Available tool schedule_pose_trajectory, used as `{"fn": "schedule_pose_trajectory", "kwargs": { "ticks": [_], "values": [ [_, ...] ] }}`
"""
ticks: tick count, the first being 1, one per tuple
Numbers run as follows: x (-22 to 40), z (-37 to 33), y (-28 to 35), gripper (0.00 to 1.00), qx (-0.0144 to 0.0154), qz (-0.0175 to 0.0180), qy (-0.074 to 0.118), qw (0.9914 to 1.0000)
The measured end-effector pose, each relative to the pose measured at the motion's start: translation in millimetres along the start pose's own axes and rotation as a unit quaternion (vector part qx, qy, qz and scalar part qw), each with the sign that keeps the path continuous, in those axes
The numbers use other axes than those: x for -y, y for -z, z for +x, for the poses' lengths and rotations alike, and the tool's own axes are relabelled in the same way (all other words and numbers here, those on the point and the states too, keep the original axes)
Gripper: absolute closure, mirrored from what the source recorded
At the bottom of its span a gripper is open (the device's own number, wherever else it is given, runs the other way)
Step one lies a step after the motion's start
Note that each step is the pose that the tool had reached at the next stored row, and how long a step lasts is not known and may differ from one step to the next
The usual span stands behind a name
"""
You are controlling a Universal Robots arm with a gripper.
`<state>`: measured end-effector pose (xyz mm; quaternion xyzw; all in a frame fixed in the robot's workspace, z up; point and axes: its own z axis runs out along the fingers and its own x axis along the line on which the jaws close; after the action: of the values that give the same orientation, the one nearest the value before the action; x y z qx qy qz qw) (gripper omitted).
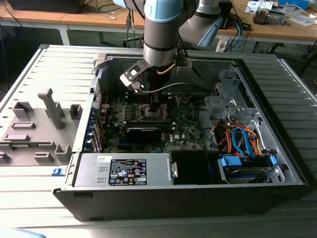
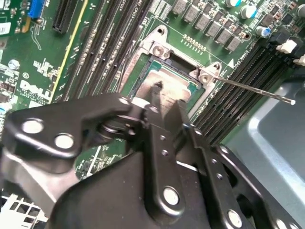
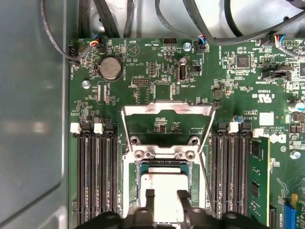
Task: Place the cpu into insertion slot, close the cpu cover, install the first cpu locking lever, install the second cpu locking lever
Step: 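Place the cpu into insertion slot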
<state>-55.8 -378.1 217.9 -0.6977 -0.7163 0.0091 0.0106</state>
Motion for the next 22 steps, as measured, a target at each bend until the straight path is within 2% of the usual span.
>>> {"fn": "schedule_pose_trajectory", "kwargs": {
  "ticks": [1, 2, 3, 6, 11, 14, 22],
  "values": [
    [0.0, -0.1, 0.1, 0.71, 0.0003, 0.0004, 0.006, 0.99998],
    [-0.1, 0.0, 0.0, 0.77, 0.0007, 0.0005, 0.022, 0.99976],
    [-0.1, 0.0, 0.0, 0.89, 0.0011, 0.0005, 0.037, 0.99931],
    [0.0, 0.0, 3.1, 0.89, 0.0021, 0.0005, 0.06, 0.99819],
    [0.3, -0.2, 11.7, 0.89, 0.0015, 0.0005, 0.06, 0.99819],
    [0.5, -0.2, 19.4, 0.89, 0.0013, 0.0005, 0.06, 0.99819],
    [0.5, -0.2, 20.0, 0.89, 0.0014, 0.0004, 0.06, 0.99819]
  ]
}}
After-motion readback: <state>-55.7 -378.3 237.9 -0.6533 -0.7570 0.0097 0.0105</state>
